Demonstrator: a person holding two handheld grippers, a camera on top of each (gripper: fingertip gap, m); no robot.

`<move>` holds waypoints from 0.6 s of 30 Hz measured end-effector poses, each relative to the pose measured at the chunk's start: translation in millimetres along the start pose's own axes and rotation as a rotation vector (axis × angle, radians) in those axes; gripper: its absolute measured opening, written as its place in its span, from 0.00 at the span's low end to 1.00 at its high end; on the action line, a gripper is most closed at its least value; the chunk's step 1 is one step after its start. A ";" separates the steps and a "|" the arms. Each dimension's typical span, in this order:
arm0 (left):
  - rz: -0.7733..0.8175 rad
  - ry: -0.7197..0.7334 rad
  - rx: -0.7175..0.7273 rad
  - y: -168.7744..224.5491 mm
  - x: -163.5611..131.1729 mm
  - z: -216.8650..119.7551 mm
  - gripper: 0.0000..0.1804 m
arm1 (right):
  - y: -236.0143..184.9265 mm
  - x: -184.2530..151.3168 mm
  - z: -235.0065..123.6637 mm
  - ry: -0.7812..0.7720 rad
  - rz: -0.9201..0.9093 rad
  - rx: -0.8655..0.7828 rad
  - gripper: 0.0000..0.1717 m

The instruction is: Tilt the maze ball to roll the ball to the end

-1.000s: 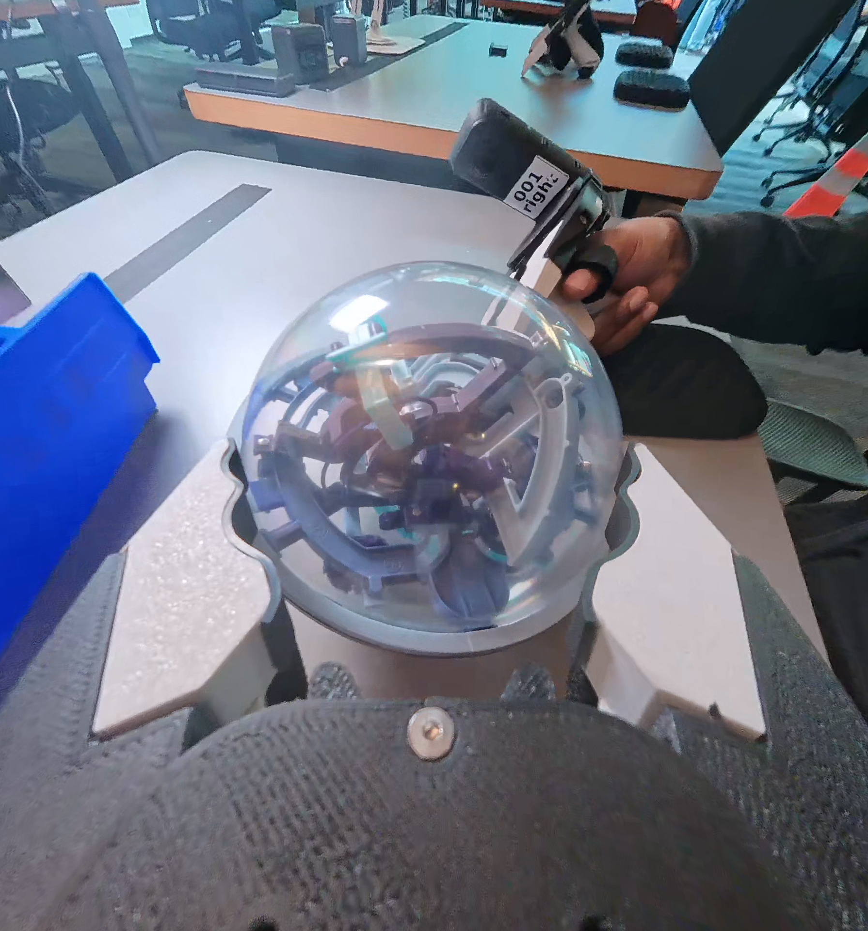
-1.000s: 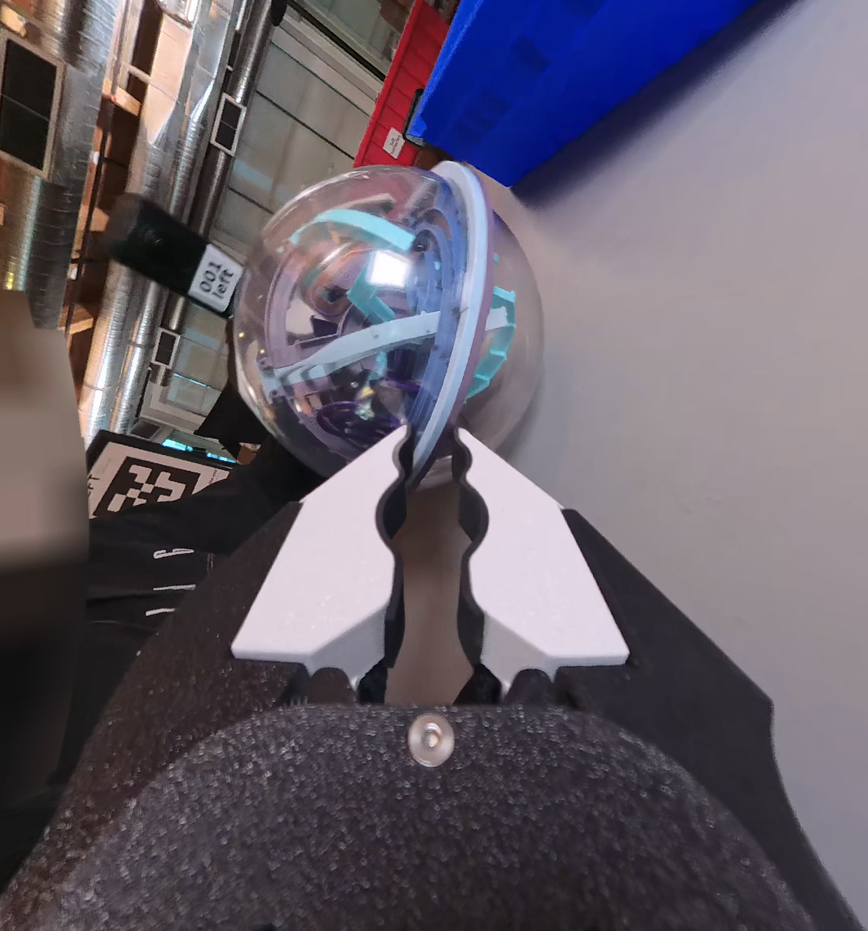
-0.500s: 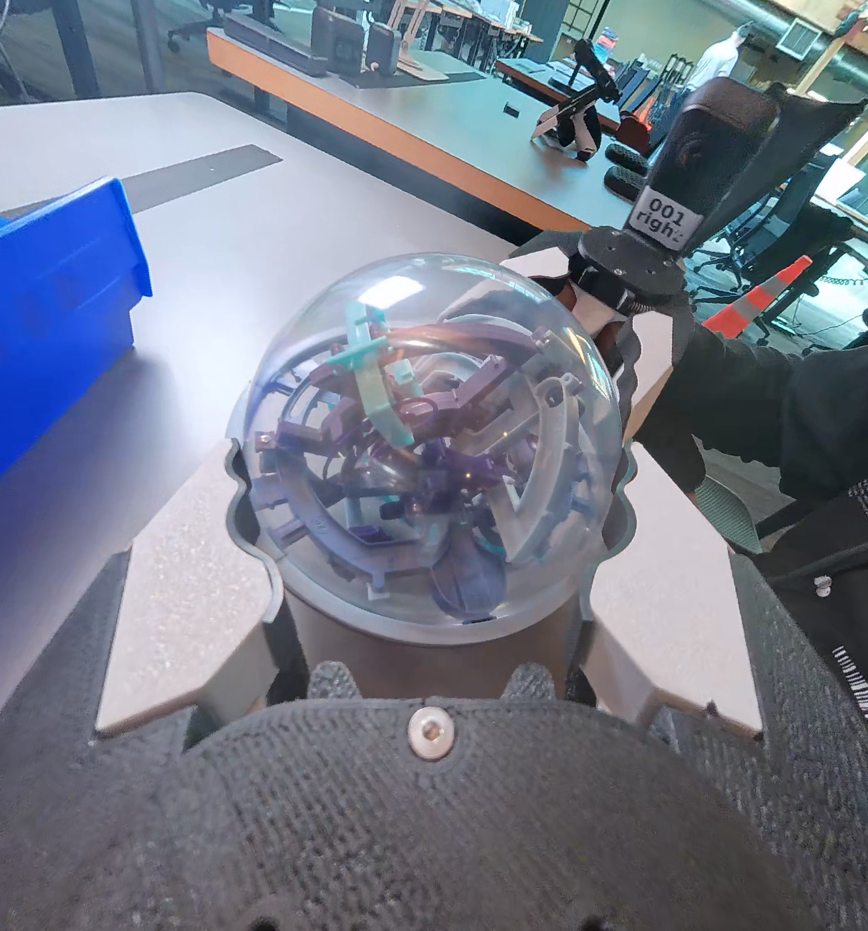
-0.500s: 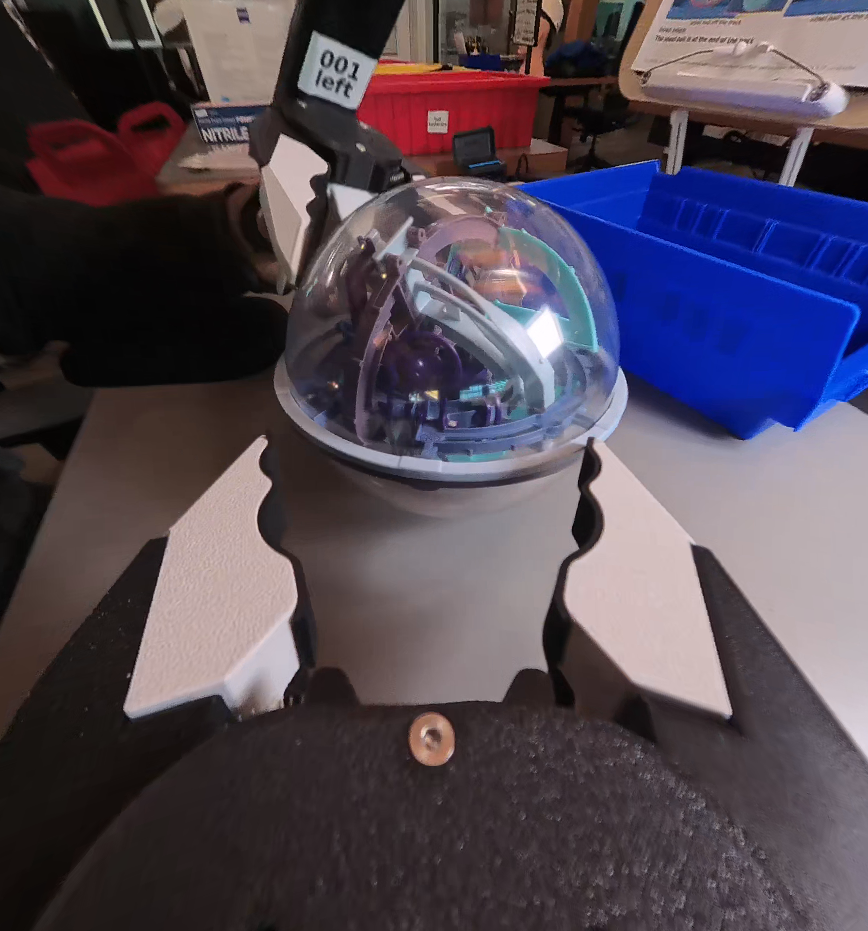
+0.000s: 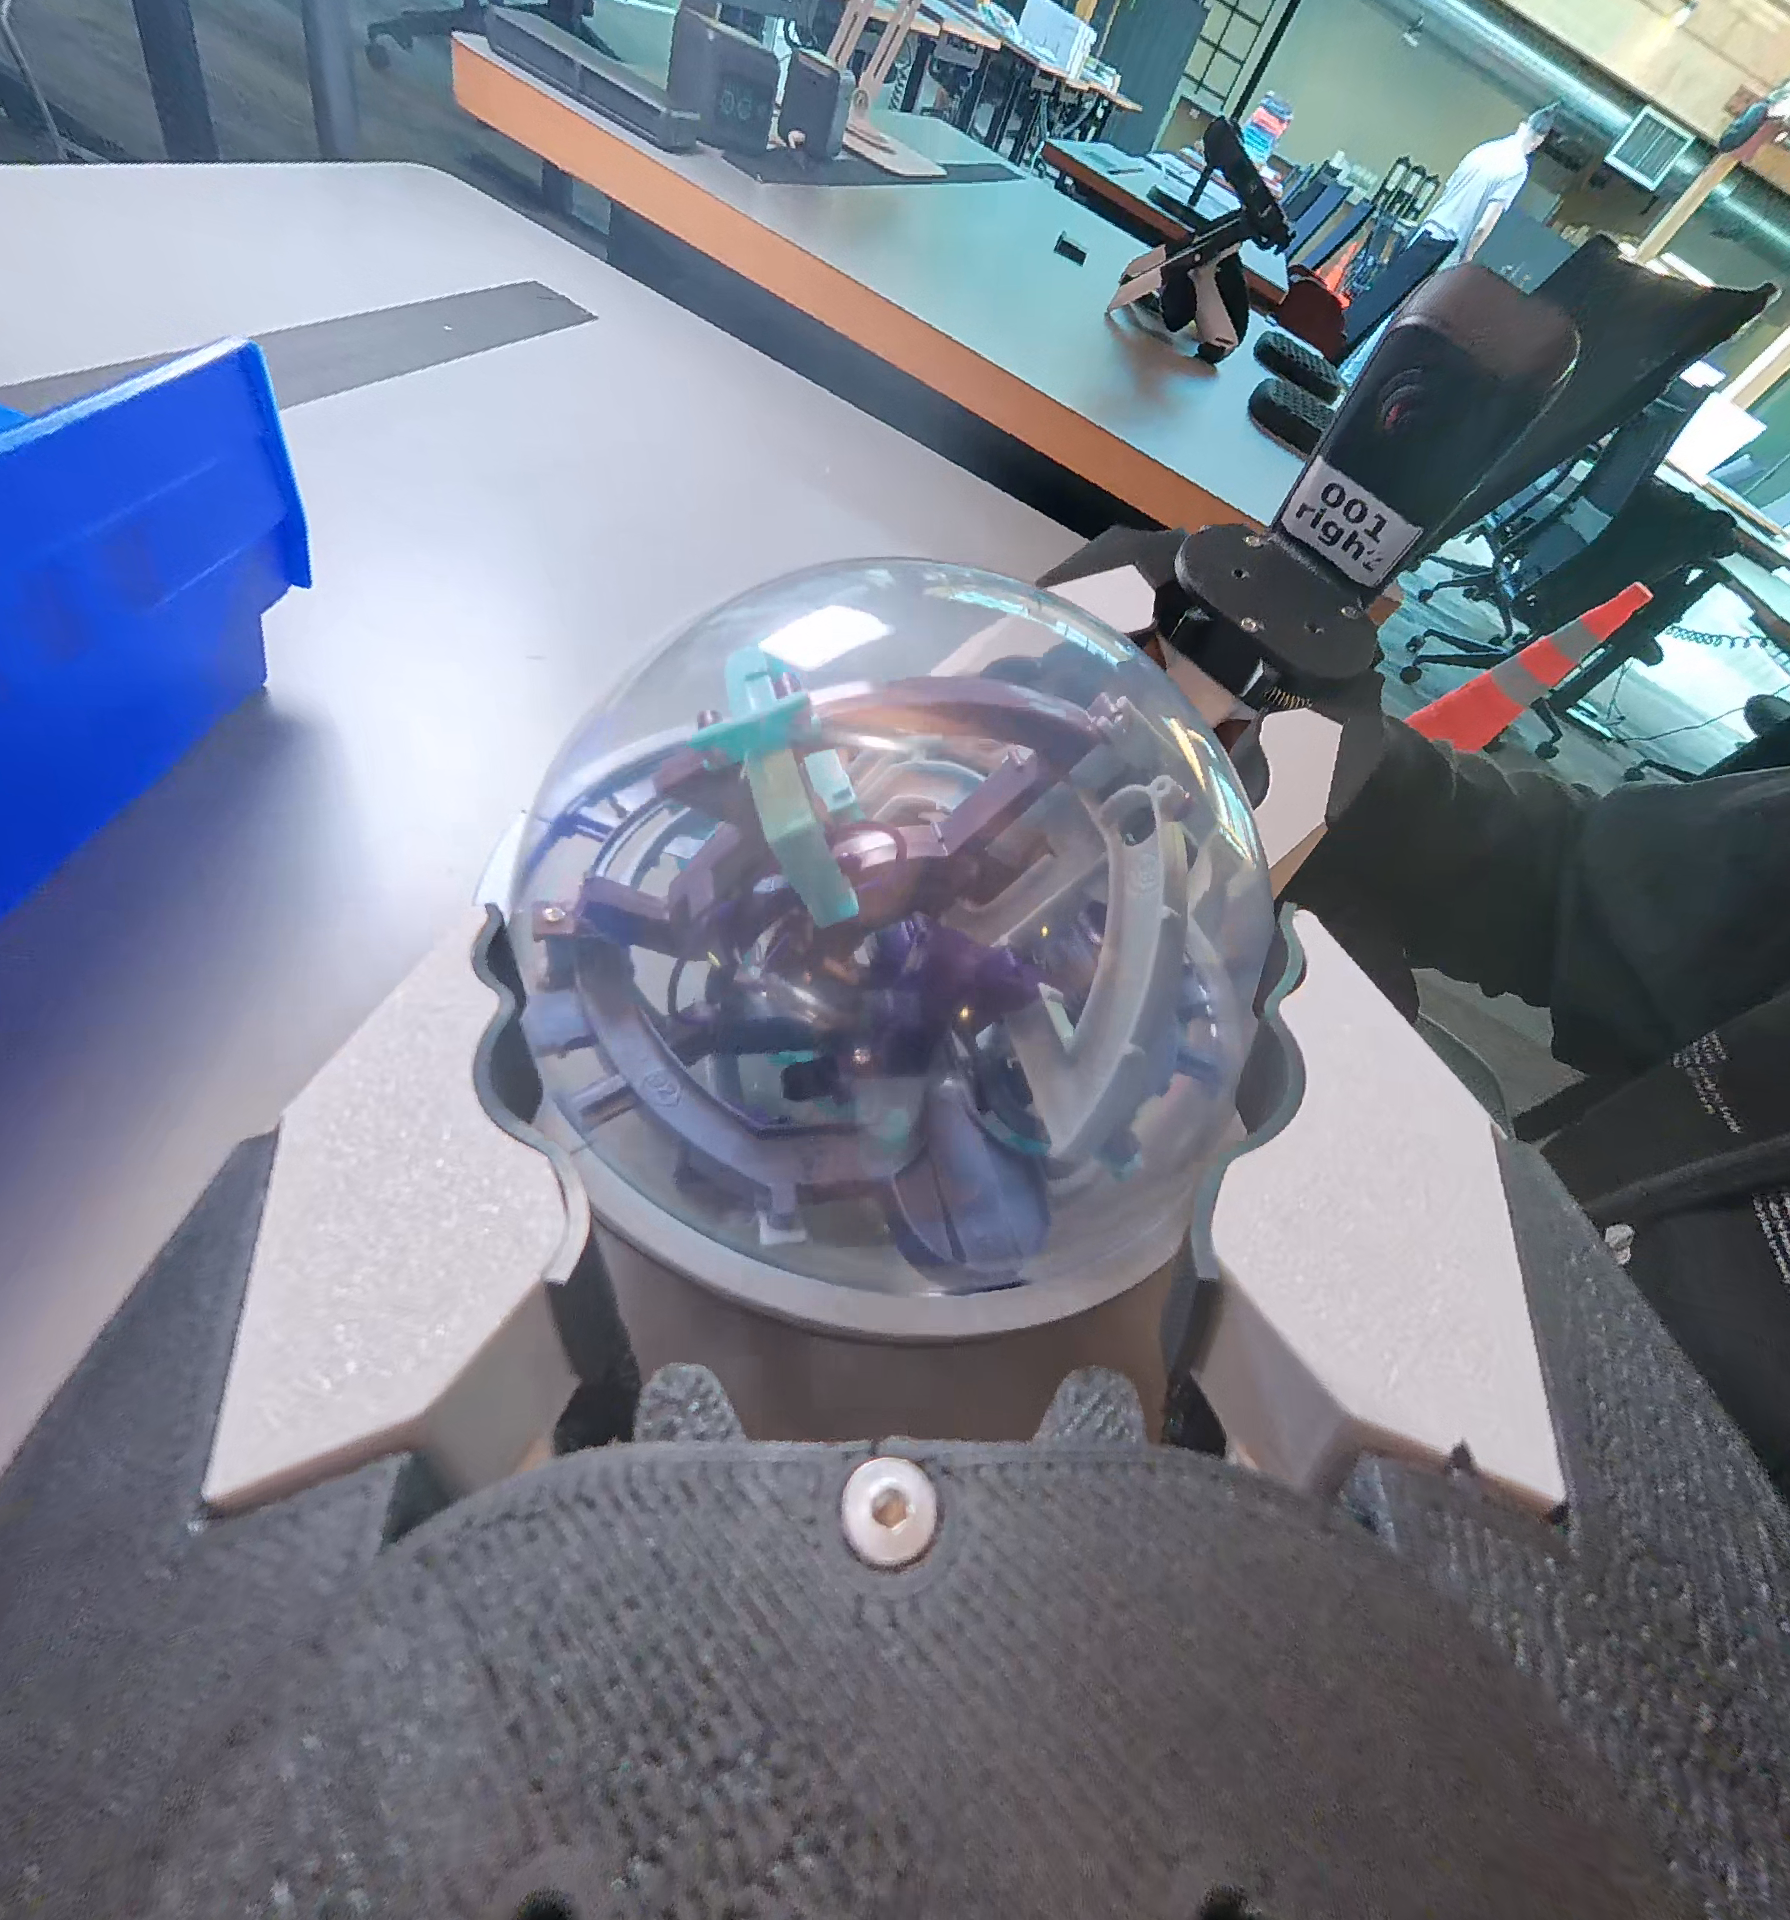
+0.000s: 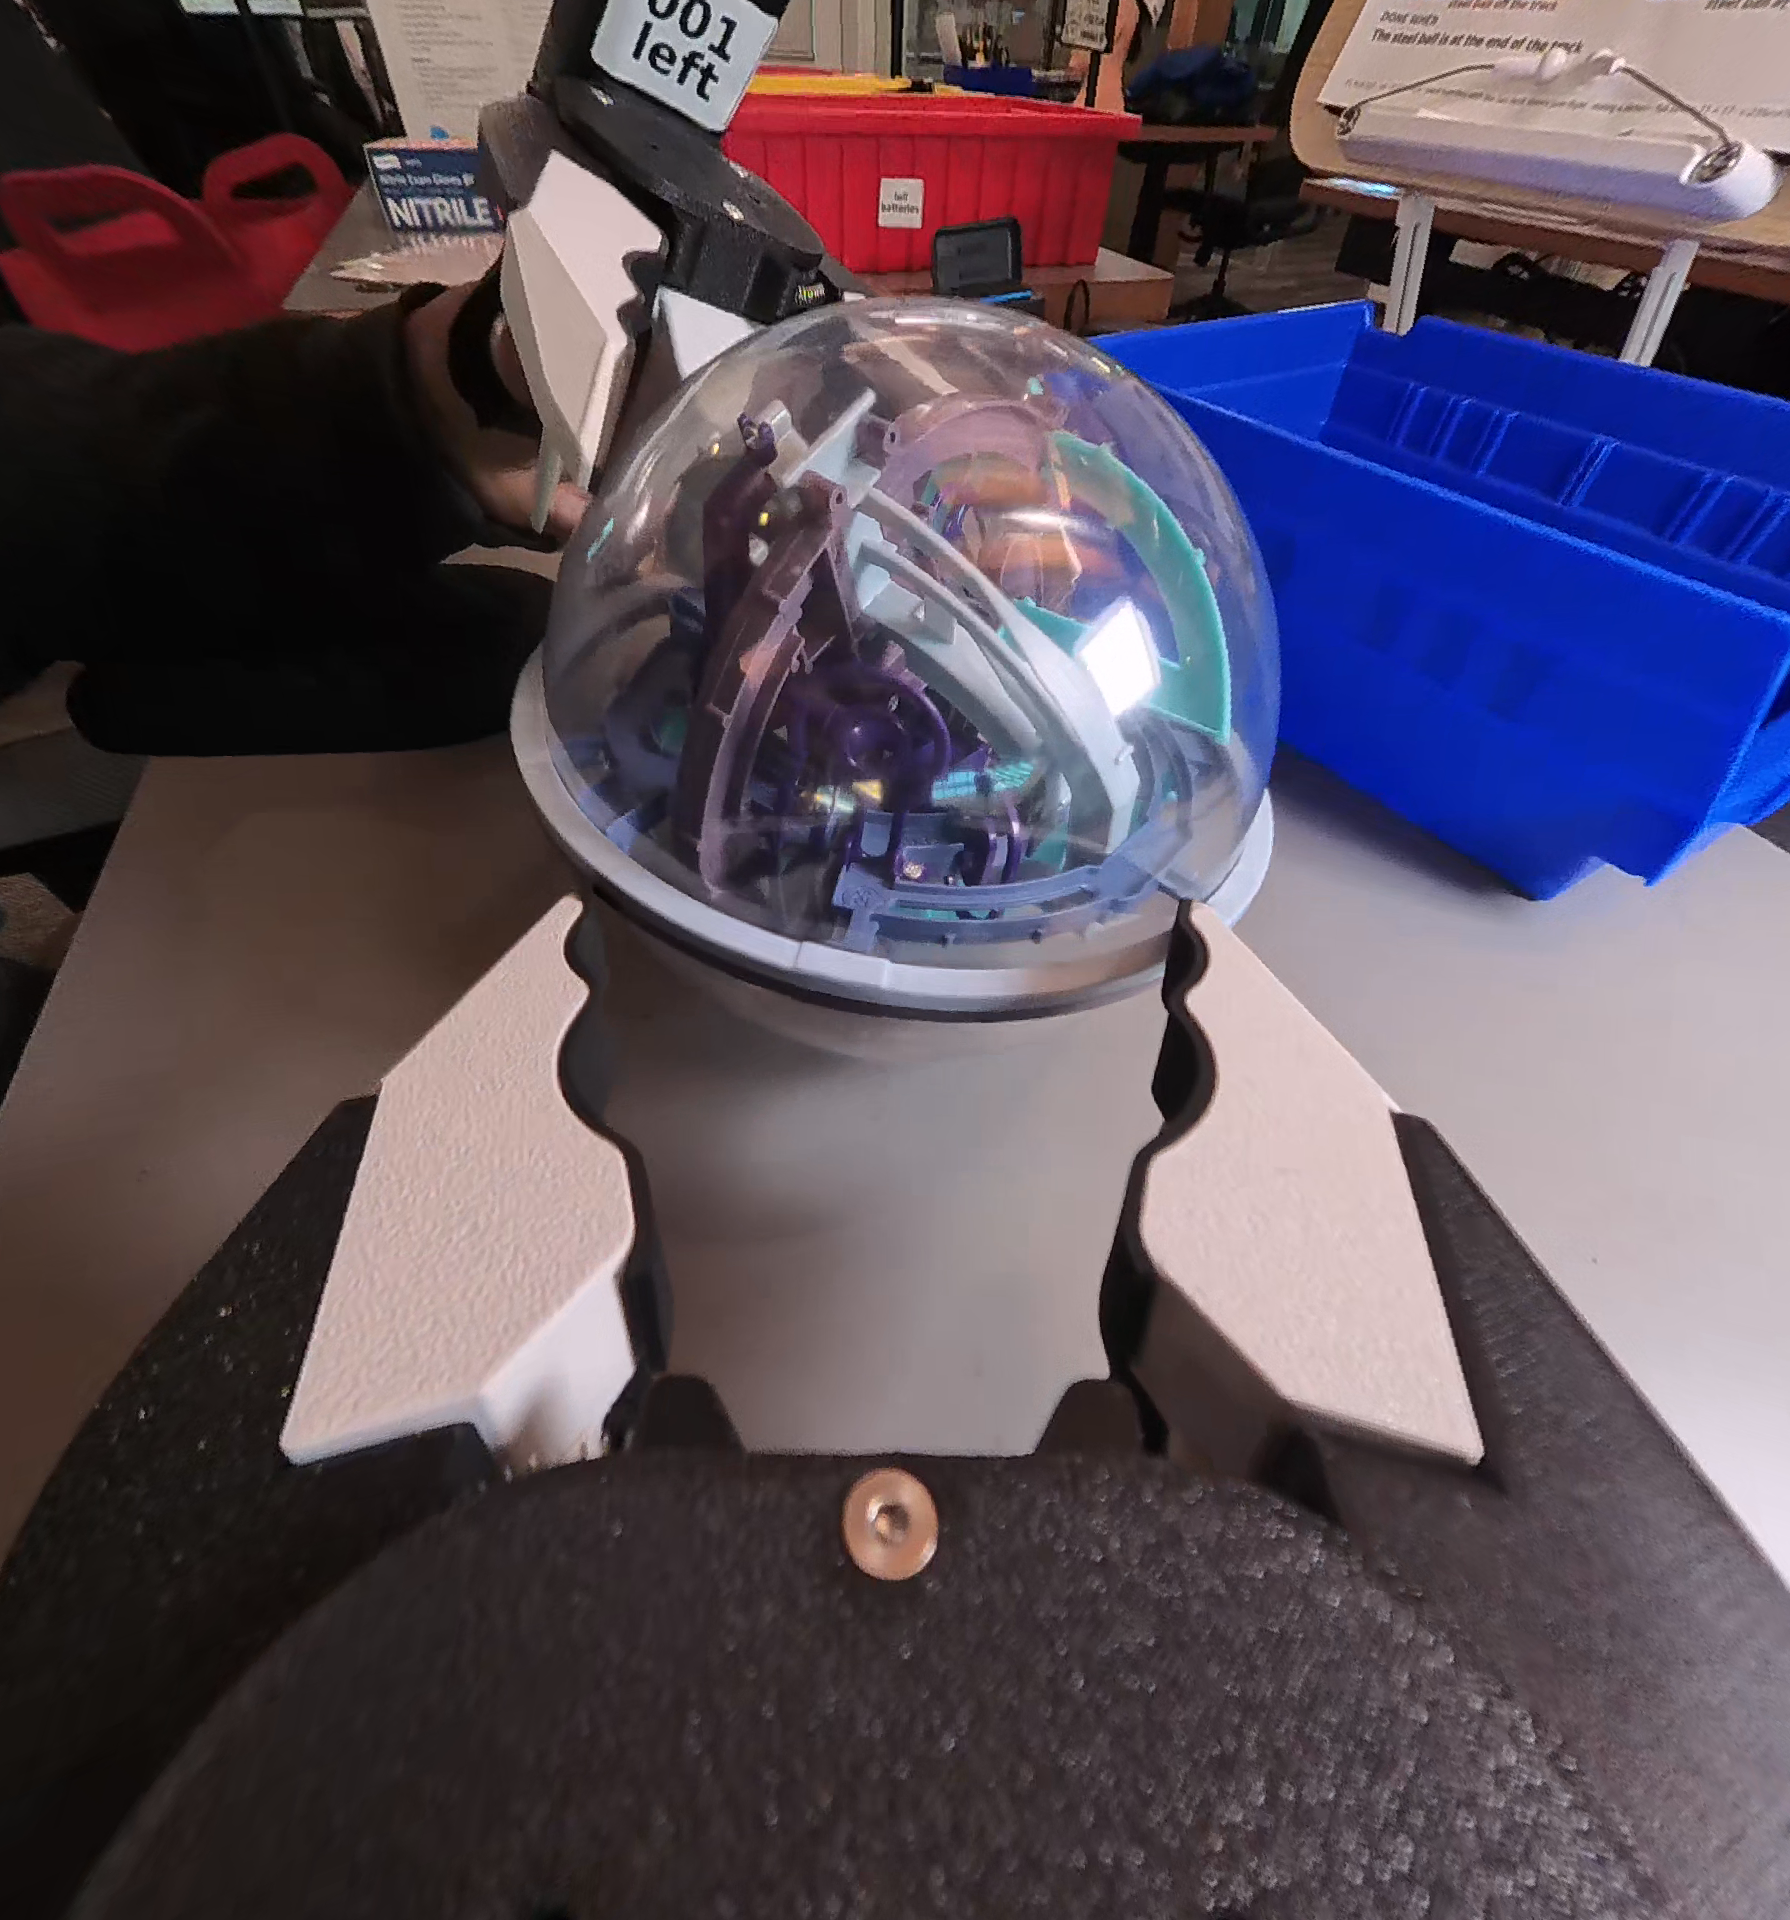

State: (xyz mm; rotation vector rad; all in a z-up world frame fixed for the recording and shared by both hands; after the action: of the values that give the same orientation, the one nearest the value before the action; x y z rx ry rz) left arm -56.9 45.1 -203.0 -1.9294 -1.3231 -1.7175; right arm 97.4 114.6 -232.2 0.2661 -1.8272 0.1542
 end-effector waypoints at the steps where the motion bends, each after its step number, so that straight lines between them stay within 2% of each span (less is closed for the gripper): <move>1: 0.004 0.006 0.002 0.4 0.6 -1.0 0.76 | -0.7 -1.3 0.9 -0.012 -0.003 0.004 0.60; 10: 0.108 0.040 -0.053 3.9 -5.4 -12.2 0.75 | -9.2 -0.1 -0.7 0.005 -0.069 0.029 0.55; 15: 0.163 0.047 -0.091 5.2 -7.1 -14.9 0.74 | -9.6 1.8 -1.3 0.014 -0.053 0.085 0.58; 18: 0.167 0.065 -0.111 3.4 -8.3 -16.9 0.74 | -6.6 1.3 3.2 -0.027 -0.162 0.099 0.61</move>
State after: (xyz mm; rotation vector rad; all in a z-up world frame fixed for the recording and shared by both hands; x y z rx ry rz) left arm -64.9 27.7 -204.3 -1.9626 -1.0328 -1.7886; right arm 95.8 107.3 -232.1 0.4859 -1.8191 0.1281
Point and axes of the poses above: each gripper's, where its closed fingertips meet, z out along the fingers, x out of its top, y = z × x across the jaws, the point moved 6 cm from there along -z, back along the fingers, and after that the axes turned 2 degrees about -x, right-handed, at the moved point
